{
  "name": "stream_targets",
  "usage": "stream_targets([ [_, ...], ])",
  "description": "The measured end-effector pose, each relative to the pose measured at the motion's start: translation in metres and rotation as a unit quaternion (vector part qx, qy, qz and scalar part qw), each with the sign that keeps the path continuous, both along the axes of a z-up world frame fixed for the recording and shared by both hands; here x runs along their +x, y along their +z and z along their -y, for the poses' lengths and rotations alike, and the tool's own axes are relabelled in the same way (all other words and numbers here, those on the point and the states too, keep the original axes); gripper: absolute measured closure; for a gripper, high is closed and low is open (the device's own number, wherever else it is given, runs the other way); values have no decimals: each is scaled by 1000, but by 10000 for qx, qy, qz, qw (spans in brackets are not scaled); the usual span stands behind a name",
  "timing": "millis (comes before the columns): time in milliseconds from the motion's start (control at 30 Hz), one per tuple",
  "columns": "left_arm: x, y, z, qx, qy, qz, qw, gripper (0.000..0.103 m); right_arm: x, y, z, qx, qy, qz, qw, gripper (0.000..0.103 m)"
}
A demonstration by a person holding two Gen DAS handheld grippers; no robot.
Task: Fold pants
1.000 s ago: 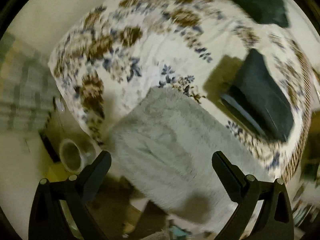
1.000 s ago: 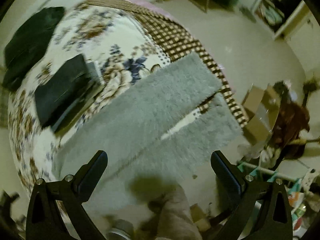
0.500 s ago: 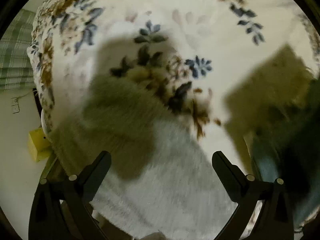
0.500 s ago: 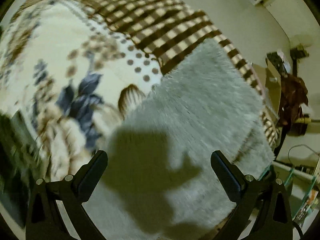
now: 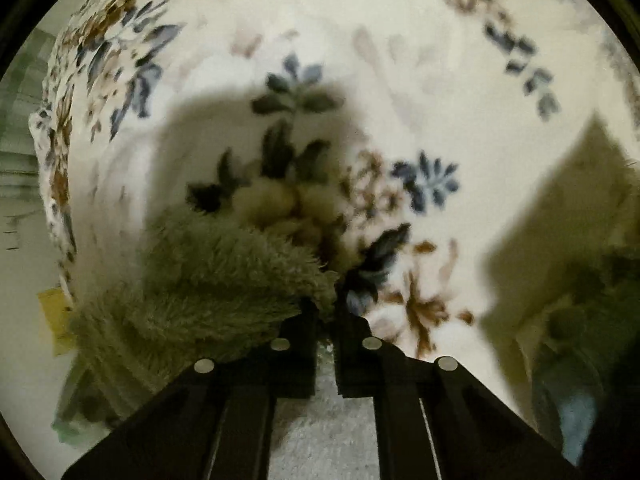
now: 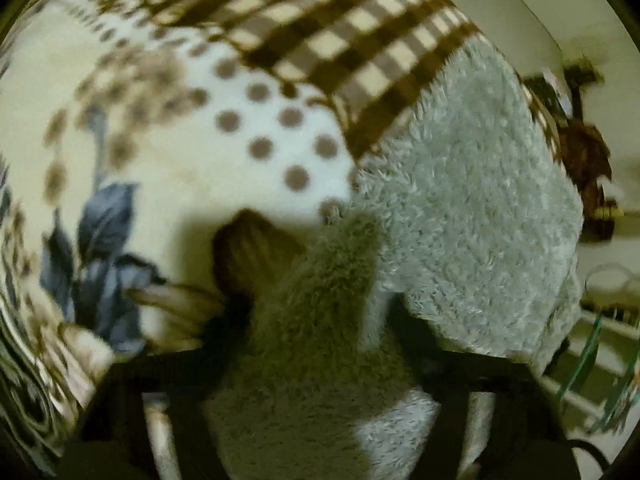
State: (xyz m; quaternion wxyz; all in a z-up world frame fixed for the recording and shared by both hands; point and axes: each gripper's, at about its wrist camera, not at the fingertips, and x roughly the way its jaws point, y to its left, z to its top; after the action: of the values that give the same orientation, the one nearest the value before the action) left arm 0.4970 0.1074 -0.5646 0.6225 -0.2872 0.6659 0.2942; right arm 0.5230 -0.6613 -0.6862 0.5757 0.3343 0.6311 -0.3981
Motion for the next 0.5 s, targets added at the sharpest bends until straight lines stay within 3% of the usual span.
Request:
stream_targets([
  [67,-12,18,-7,-115,8,371,9992,100,-6,10,-8,-208,232,-32,9995,94],
  [267,-47,80,-29,-519,-135,1325,9897,100,-49,88,-23,-492,72,991,9938,96],
  [300,-56,93,-35,-625,-136,1512,9864,100,-58,103,-26,-518,78,1176,9917,96],
  [367,-52,129,-10,-799,-93,1761,9811,100,-83,134,-29,-540,101,1463,9877,97],
  [500,-88,177,-15,-1043,-196,2330,9667,100,-141,197,-40,-588,89,2057,9768,97],
])
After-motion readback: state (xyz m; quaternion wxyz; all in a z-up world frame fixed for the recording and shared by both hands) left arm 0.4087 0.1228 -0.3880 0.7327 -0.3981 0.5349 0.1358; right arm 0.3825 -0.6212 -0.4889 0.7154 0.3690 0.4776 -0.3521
